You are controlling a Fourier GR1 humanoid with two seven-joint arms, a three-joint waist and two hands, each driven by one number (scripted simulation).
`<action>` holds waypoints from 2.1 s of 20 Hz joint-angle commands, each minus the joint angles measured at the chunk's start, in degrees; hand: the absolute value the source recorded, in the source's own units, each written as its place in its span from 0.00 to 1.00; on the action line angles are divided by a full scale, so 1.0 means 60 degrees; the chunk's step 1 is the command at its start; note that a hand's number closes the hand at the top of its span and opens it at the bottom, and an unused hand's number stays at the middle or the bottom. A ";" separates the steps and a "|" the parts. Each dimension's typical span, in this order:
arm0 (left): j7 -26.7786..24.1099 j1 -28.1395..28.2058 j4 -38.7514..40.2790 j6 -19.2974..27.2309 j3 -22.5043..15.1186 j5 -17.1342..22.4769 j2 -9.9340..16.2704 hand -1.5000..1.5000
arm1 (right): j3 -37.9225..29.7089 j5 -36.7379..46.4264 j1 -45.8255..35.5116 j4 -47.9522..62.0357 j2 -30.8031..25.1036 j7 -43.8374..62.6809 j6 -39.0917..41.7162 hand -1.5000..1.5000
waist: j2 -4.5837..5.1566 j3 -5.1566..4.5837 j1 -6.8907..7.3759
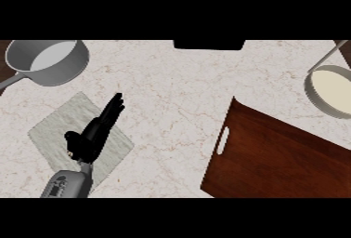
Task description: Pick the can from the tray and place it in the tiered basket
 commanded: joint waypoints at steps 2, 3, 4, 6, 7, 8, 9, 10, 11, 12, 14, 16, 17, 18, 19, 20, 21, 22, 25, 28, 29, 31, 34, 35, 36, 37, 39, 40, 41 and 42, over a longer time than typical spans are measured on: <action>0.0080 -0.0166 -0.0044 0.0025 -0.0089 -0.0150 -0.0103 0.50 | 0.1244 0.0498 -0.2538 0.1529 -0.0135 0.0524 -0.0066 1.00 | 0.0044 0.0002 0.0207; -0.0491 0.0049 0.0357 -0.0157 0.0129 -0.0091 0.0060 0.50 | 0.1465 0.0656 -0.2741 0.1782 0.0107 0.0284 -0.0153 1.00 | 0.0041 0.0001 0.0136; 0.0036 -0.0122 -0.0102 -0.0031 -0.0046 -0.0085 -0.0122 0.50 | 0.1589 0.0901 -0.3001 0.2337 0.0262 0.0117 -0.0412 1.00 | 0.0054 0.0008 0.0209; -0.0400 -0.0211 0.0461 -0.0139 -0.0033 -0.0202 -0.0114 0.50 | 0.2033 0.1113 -0.3815 0.2662 0.0304 0.0361 0.0012 1.00 | 0.0071 0.0000 0.0195; -0.0074 -0.0296 0.0303 0.0114 -0.0163 -0.0265 -0.0369 0.50 | 0.2054 0.1223 -0.3767 0.3133 0.0630 -0.0216 -0.0223 1.00 | 0.0088 0.0011 0.0225; -0.0314 -0.0065 0.0381 -0.0202 -0.0049 -0.0117 -0.0172 0.50 | 0.2234 0.1363 -0.4252 0.3292 0.0576 0.0065 -0.0036 1.00 | 0.0058 0.0005 0.0162; -0.0226 0.0230 -0.0065 0.0016 -0.0285 -0.0322 -0.0264 0.50 | 0.2216 0.1531 -0.4063 0.3722 0.0912 -0.0463 -0.0534 1.00 | 0.0093 0.0018 0.0321; 0.0025 -0.0005 -0.0197 -0.0341 0.0032 0.0015 0.0072 0.50 | 0.2473 0.1711 -0.4466 0.3551 0.1454 -0.0080 -0.0931 1.00 | 0.0063 0.0011 0.0266; -0.0152 -0.0131 0.0088 -0.0121 0.0008 -0.0129 -0.0142 0.50 | 0.2610 0.1902 -0.4872 0.3953 0.1414 -0.0003 -0.0827 1.00 | 0.0074 0.0009 0.0211; -0.0284 0.0078 0.0100 -0.0125 -0.0124 -0.0225 -0.0184 0.50 | 0.2465 0.1934 -0.4749 0.4484 0.1527 -0.0551 -0.1119 1.00 | 0.0106 0.0018 0.0255; -0.0035 -0.0100 -0.0011 -0.0082 0.0000 -0.0134 -0.0196 0.50 | 0.2700 0.2194 -0.5306 0.4835 0.1793 -0.0519 -0.1151 1.00 | 0.0087 0.0015 0.0196; -0.0288 0.0179 -0.0237 -0.0150 -0.0056 -0.0229 -0.0086 0.50 | 0.2386 0.2075 -0.4934 0.5491 0.1972 -0.1295 -0.1522 1.00 | 0.0089 0.0024 0.0150; 0.0067 0.0073 -0.0240 -0.0093 -0.0115 -0.0217 -0.0203 0.50 | 0.2760 0.2421 -0.5996 0.5419 0.1950 -0.0431 -0.1267 1.00 | 0.0076 0.0014 0.0186; 0.0119 0.0001 -0.0170 -0.0171 0.0019 -0.0106 -0.0129 0.50 | 0.2520 0.2261 -0.5767 0.5864 0.1753 -0.1221 -0.1092 1.00 | 0.0105 0.0022 0.0184; -0.0680 0.0641 -0.0104 -0.0144 -0.0119 -0.0330 -0.0144 0.50 | 0.2451 0.2253 -0.5688 0.5978 0.2025 -0.1313 -0.1463 1.00 | 0.0093 0.0020 0.0176; 0.0478 -0.0212 -0.0433 -0.0091 0.0075 -0.0094 -0.0112 0.50 | 0.2373 0.2171 -0.5858 0.6096 0.2287 -0.1223 -0.1566 1.00 | 0.0086 0.0025 0.0147; -0.0124 0.0261 -0.0239 -0.0261 -0.0053 -0.0174 -0.0092 0.50 | 0.2318 0.2170 -0.6148 0.6355 0.2266 -0.1112 -0.1519 1.00 | 0.0124 0.0024 0.0253; -0.0062 -0.0126 -0.0076 -0.0141 -0.0032 -0.0295 -0.0149 0.50 | 0.2326 0.2163 -0.6338 0.6455 0.2358 -0.1067 -0.1375 1.00 | 0.0110 0.0020 0.0162; -0.0174 0.0040 -0.0039 0.0016 -0.0038 -0.0332 -0.0341 0.50 | 0.1997 0.1866 -0.6431 0.6713 0.2732 -0.1087 -0.1534 1.00 | 0.0063 0.0017 0.0058; -0.0091 -0.0151 0.0136 0.0010 0.0094 -0.0347 -0.0219 0.50 | 0.1339 0.1262 -0.6506 0.7376 0.2503 -0.0318 -0.1085 1.00 | 0.0077 0.0020 -0.0004; 0.0135 -0.0119 -0.0094 -0.0465 0.0231 0.0050 0.0036 0.50 | 0.1054 0.0987 -0.6686 0.7624 0.2925 0.0379 -0.1426 1.00 | 0.0079 0.0020 0.0112; 0.0155 -0.0157 -0.0174 -0.0230 0.0178 -0.0082 -0.0115 0.50 | 0.0829 0.0804 -0.6901 0.7860 0.2857 0.0697 -0.1404 0.00 | 0.0112 0.0024 0.0168; 0.0032 0.0489 -0.0518 -0.0140 -0.0041 -0.0280 -0.0155 0.50 | 0.0355 0.0321 -0.6734 0.7938 0.2483 0.0693 -0.1016 0.00 | 0.0055 0.0026 0.0068; 0.0226 0.0220 -0.0518 -0.0037 -0.0133 -0.0329 -0.0333 0.50 | 0.0261 0.0225 -0.6836 0.7844 0.2671 0.0637 -0.1298 0.00 | 0.0065 0.0025 0.0055; -0.0121 0.0330 -0.0212 -0.0243 0.0198 -0.0212 -0.0018 0.50 | 0.0319 0.0268 -0.7164 0.7697 0.2457 0.1070 -0.1251 0.00 | 0.0051 0.0015 0.0015; 0.0216 0.0162 -0.0410 -0.0262 0.0280 -0.0003 -0.0085 0.50 | 0.0199 0.0195 -0.6782 0.7727 0.2106 0.0609 -0.1128 0.00 | 0.0076 0.0024 0.0033; 0.0273 -0.0077 -0.0287 -0.0358 0.0406 0.0026 0.0037 0.50 | 0.0149 0.0204 -0.6568 0.7569 0.2404 0.0419 -0.2214 0.00 | 0.0073 0.0022 0.0005; 0.0104 -0.0102 -0.0167 -0.0233 0.0205 -0.0165 -0.0156 0.50 | 0.0256 0.0375 -0.6941 0.7360 0.2257 0.0528 -0.2757 0.00 | 0.0100 0.0020 0.0061; -0.0240 0.0318 -0.0181 -0.0209 0.0076 -0.0321 -0.0169 0.50 | 0.0295 0.0458 -0.6267 0.7212 0.2037 -0.0112 -0.2987 0.00 | 0.0049 0.0019 -0.0084; 0.0027 -0.0305 0.0296 -0.0311 0.0507 -0.0056 0.0011 0.50 | 0.0234 0.0463 -0.6356 0.7170 0.1831 0.0047 -0.3365 0.00 | 0.0073 0.0014 -0.0171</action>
